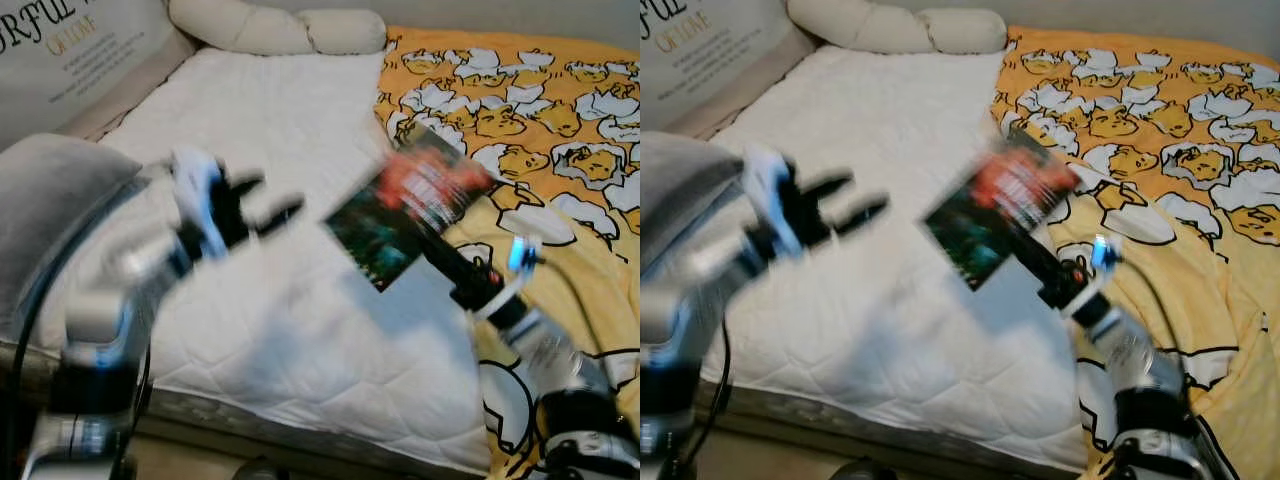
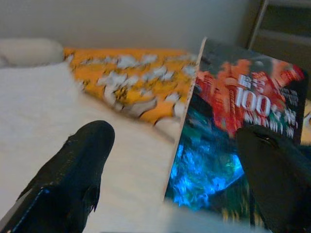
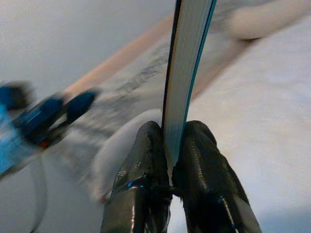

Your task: Clean up the room

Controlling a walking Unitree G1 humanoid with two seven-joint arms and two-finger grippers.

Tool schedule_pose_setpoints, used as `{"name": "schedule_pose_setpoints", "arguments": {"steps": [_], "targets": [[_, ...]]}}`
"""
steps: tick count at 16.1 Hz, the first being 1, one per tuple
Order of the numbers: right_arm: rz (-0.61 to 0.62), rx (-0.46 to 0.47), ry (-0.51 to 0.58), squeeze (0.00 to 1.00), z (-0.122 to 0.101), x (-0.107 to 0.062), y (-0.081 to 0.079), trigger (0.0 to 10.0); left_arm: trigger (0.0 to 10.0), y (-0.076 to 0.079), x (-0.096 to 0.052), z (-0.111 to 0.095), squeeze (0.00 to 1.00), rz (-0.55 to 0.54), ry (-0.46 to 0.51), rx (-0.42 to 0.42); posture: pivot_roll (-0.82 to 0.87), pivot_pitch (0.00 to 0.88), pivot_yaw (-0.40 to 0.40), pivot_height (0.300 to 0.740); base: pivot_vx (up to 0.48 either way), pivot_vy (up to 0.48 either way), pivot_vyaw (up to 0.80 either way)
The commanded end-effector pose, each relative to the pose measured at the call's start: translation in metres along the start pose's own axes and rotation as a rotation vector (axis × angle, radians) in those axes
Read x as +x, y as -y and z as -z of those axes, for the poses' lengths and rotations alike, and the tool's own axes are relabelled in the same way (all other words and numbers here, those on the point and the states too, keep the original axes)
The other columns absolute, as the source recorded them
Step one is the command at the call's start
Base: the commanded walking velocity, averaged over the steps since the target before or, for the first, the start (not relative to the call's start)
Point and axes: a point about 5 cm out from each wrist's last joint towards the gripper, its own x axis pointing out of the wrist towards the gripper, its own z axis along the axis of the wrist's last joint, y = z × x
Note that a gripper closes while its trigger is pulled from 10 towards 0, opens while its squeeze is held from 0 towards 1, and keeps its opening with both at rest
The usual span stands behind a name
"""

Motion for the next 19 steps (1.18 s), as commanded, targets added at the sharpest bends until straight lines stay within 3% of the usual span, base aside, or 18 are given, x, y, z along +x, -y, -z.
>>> {"name": "schedule_pose_setpoints", "arguments": {"steps": [1, 3, 5, 6, 7, 8, 9, 10, 11, 12, 13, 15, 19], "targets": [[-0.126, -0.026, -0.008, 0.0, -0.014, 0.012, -0.013, 0.0, 10.0, -0.006, -0.001, -0.001, 1.0, 0.008, 0.002, -0.028, 0.09, 0.0, 0.029, 0.74, 0.0, 0.0, 0.0], [-0.275, -0.058, -0.085, 0.0, -0.028, 0.018, -0.032, 0.0, 10.0, -0.018, 0.002, -0.014, 1.0, 0.055, 0.042, -0.12, 0.08, 0.0, 0.021, 0.74, 0.0, 0.0, 0.0], [-0.386, -0.043, -0.159, 0.0, -0.039, 0.022, -0.046, 0.0, 10.0, -0.029, -0.001, -0.021, 1.0, 0.131, 0.063, -0.266, 0.09, 0.0, 0.008, 0.74, 0.0, 0.0, 0.0], [-0.41, -0.035, -0.177, 0.0, -0.041, 0.023, -0.049, 0.0, 10.0, -0.031, -0.002, -0.021, 1.0, 0.156, 0.056, -0.311, 0.09, 0.0, 0.007, 0.74, 0.0, 0.0, 0.0], [-0.445, -0.023, -0.199, 0.0, -0.045, 0.024, -0.054, 0.0, 10.0, -0.03, -0.002, -0.018, 1.0, 0.211, 0.052, -0.406, 0.09, 0.0, 0.0, 0.74, 0.0, 0.0, 0.0], [-0.454, -0.018, -0.206, 0.0, -0.046, 0.024, -0.056, 0.0, 10.0, -0.03, -0.001, -0.018, 1.0, 0.233, 0.052, -0.439, 0.09, 0.0, -0.002, 0.74, 0.0, 0.0, 0.0], [-0.462, -0.014, -0.207, 0.0, -0.047, 0.025, -0.057, 0.0, 10.0, -0.025, -0.001, -0.015, 0.43, 0.28, 0.043, -0.476, 0.09, 0.0, -0.004, 0.74, 0.0, 0.0, 0.0], [-0.472, -0.003, -0.216, 0.0, -0.048, 0.026, -0.059, 0.0, 10.0, -0.015, 0.002, -0.008, 0.0, 0.371, 0.01, -0.521, 0.08, 0.0, -0.004, 0.74, 0.0, 0.0, 0.0], [-0.478, 0.007, -0.226, 0.0, -0.048, 0.026, -0.06, 0.0, 10.0, -0.006, 0.003, 0.0, 0.0, 0.442, -0.022, -0.538, 0.08, 0.0, -0.006, 0.74, 0.0, 0.0, 0.0], [-0.471, 0.011, -0.22, 0.0, -0.048, 0.027, -0.059, 0.0, 2.3, 0.0, 0.005, 0.003, 0.0, 0.476, -0.03, -0.53, 0.08, 0.0, -0.007, 0.74, 0.0, 0.0, 0.0], [-0.465, 0.013, -0.214, 0.0, -0.048, 0.028, -0.058, 0.0, 0.0, 0.002, 0.006, 0.004, 0.0, 0.488, -0.029, -0.523, 0.08, 0.0, -0.007, 0.74, 0.0, 0.0, 0.0], [-0.472, 0.027, -0.182, 0.0, -0.053, 0.029, -0.059, 0.0, 0.0, 0.011, 0.009, 0.007, 0.0, 0.54, -0.023, -0.481, 0.07, 0.0, -0.015, 0.74, 0.0, 0.0, 0.0], [-0.473, 0.034, -0.184, 0.0, -0.054, 0.031, -0.06, 0.0, 0.0, 0.013, 0.014, 0.003, 0.0, 0.553, 0.045, -0.489, 0.07, 0.0, -0.02, 0.74, 0.0, 0.0, 0.0]]}}
